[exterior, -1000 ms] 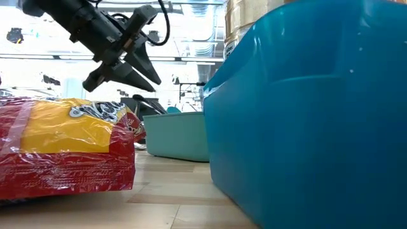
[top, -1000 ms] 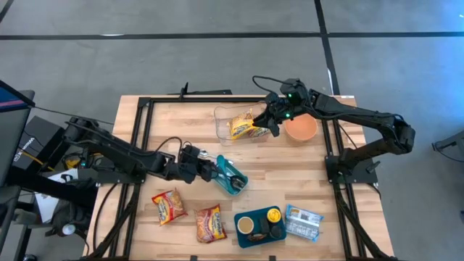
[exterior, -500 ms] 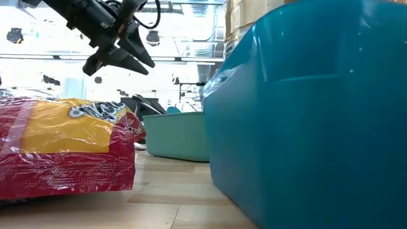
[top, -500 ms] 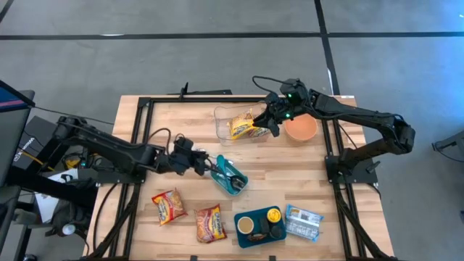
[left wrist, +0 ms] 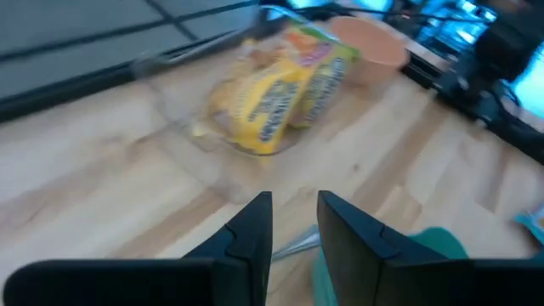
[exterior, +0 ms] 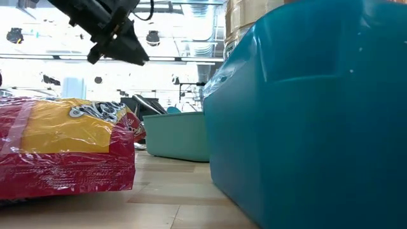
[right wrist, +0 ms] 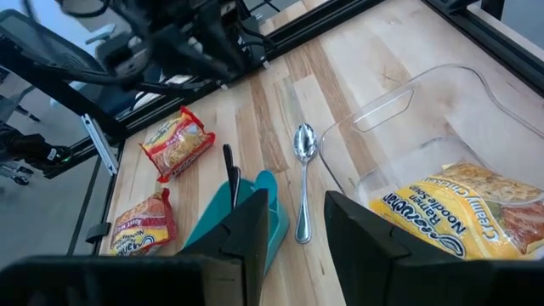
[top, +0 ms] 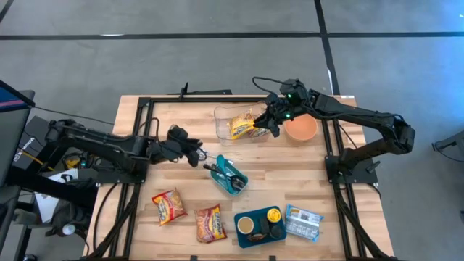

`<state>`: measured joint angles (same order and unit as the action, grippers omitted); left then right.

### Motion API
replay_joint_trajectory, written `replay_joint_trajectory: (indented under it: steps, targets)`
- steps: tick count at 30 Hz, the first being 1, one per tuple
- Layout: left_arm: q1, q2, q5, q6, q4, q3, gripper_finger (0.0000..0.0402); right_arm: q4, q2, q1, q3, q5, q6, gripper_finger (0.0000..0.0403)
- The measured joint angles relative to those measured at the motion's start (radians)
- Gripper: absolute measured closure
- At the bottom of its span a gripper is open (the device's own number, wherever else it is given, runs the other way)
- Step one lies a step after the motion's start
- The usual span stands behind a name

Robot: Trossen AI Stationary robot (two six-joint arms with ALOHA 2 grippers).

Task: Pick & Place Food Item
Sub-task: Put the silver spoon into the green bin

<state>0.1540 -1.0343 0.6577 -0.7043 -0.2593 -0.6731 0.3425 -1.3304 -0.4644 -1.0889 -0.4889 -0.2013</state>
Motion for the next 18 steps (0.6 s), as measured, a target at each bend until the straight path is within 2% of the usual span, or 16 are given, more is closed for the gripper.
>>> replay_joint_trajectory:
  steps: [4, 10, 14, 18]
  targets:
    - [-0.052, 0.045, -0.028, -0.123, -0.128, 0.0, 0.0311, 0.002, 0.0, 0.0, 0.0, 0.0, 0.0, 0.0291]
    - [-0.149, 0.08, -0.233, -0.251, -0.283, 0.0, 0.0311, 0.002, 0.0, 0.0, 0.0, 0.0, 0.0, 0.0291]
    - [-0.221, 0.076, -0.371, -0.271, -0.304, 0.0, 0.0311, 0.002, 0.0, 0.0, 0.0, 0.0, 0.0, 0.0291]
    - [-0.297, 0.069, -0.457, -0.27, -0.307, 0.0, 0.0311, 0.002, 0.0, 0.0, 0.0, 0.0, -0.001, 0.0291]
